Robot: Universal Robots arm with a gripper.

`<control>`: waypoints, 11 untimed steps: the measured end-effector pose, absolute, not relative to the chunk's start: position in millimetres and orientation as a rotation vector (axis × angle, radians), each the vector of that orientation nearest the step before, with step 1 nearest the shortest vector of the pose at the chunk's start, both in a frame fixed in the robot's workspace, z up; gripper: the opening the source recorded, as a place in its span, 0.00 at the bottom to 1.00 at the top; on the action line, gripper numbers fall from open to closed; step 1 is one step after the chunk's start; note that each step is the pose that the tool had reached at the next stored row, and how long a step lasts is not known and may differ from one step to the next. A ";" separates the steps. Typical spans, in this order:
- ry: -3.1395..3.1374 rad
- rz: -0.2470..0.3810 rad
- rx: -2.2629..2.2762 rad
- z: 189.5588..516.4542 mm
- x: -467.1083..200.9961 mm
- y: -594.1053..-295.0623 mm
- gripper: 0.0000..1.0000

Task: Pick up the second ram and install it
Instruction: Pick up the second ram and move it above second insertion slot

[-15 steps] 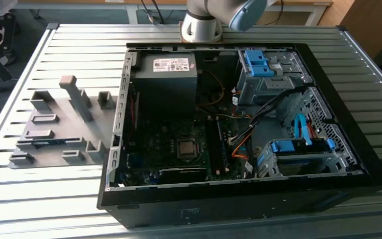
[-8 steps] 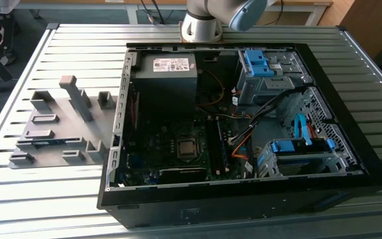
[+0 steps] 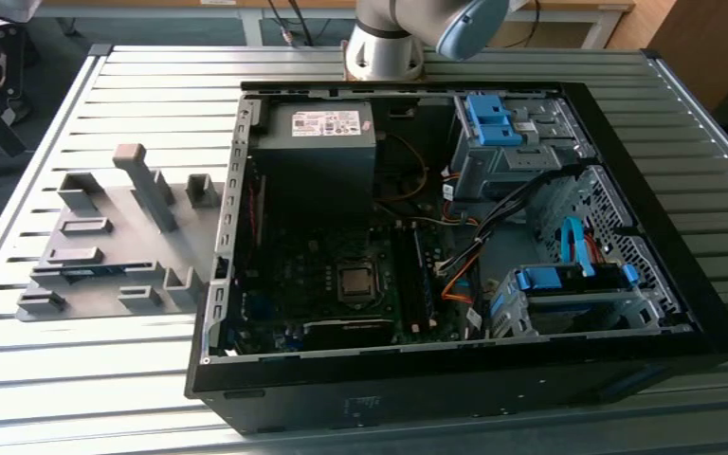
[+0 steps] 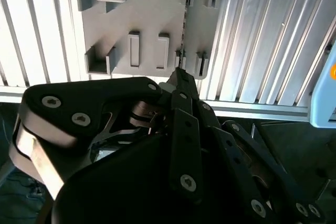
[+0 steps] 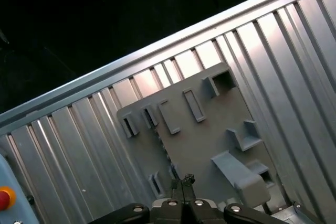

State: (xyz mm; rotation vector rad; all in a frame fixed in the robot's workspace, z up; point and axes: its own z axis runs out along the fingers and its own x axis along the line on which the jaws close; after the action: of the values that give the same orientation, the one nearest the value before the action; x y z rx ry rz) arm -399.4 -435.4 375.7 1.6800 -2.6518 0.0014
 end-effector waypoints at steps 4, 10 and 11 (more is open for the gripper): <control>-2.598 -0.001 1.756 374.5 -399.4 -435.4 0.11; -2.509 -0.003 1.875 372.7 -399.4 -435.4 0.11; -2.493 -0.003 1.895 372.4 -399.4 -435.4 0.11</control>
State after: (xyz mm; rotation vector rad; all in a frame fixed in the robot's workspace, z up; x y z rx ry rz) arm -399.4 -435.4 372.4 1.8948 -2.4935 -0.0034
